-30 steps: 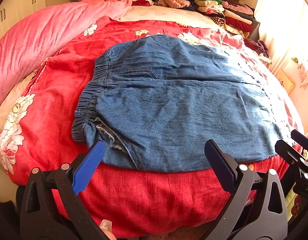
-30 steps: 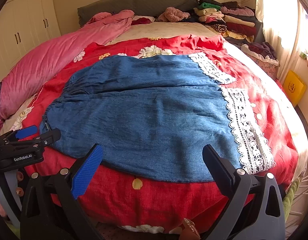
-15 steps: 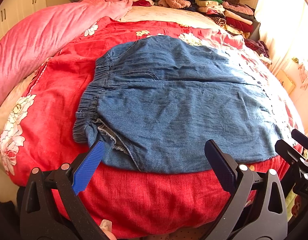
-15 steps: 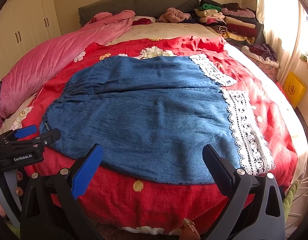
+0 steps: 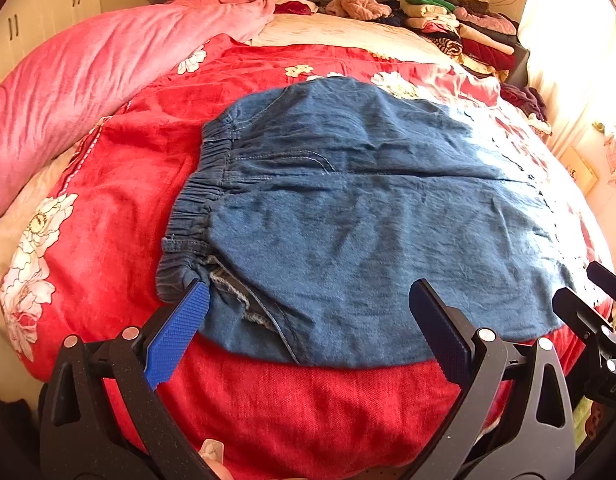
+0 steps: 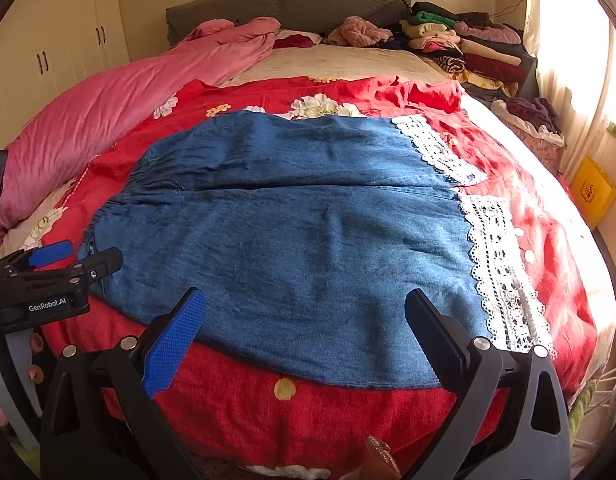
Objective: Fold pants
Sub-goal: 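Move the left tool to the elastic denim cuff and close on it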
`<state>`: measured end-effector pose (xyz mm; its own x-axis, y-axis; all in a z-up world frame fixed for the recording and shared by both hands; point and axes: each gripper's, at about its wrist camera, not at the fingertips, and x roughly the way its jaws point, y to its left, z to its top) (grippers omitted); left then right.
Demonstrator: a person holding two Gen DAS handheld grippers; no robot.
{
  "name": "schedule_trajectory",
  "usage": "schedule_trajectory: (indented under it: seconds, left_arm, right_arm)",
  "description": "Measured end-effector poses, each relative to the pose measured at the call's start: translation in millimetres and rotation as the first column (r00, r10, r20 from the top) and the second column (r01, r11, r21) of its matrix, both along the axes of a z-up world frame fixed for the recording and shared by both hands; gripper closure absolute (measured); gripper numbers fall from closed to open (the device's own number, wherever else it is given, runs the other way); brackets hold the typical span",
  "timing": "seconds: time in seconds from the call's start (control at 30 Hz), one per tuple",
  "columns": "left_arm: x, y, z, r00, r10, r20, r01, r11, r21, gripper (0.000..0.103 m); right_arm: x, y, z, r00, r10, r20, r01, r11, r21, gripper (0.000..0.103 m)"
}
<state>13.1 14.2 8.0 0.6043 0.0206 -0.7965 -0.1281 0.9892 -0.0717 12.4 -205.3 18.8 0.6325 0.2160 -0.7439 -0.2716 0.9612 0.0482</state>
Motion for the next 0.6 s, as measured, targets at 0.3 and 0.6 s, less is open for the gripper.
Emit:
schedule_trajectory:
  seconds: [0.3,0.6]
  left_arm:
    - [15.8,19.6,-0.8,0.999,0.033,0.004,-0.033,0.999,-0.007,0.009]
    - [39.8,54.7,1.9,0.996,0.092,0.008,-0.092,0.995,-0.035,0.009]
  right_arm:
    - [31.0,6.8,4.8,1.000,0.019,0.021,-0.019,0.999,-0.032,0.004]
    - [79.7,20.3,8.8,0.998,0.040,0.044,-0.036,0.996,-0.087,0.004]
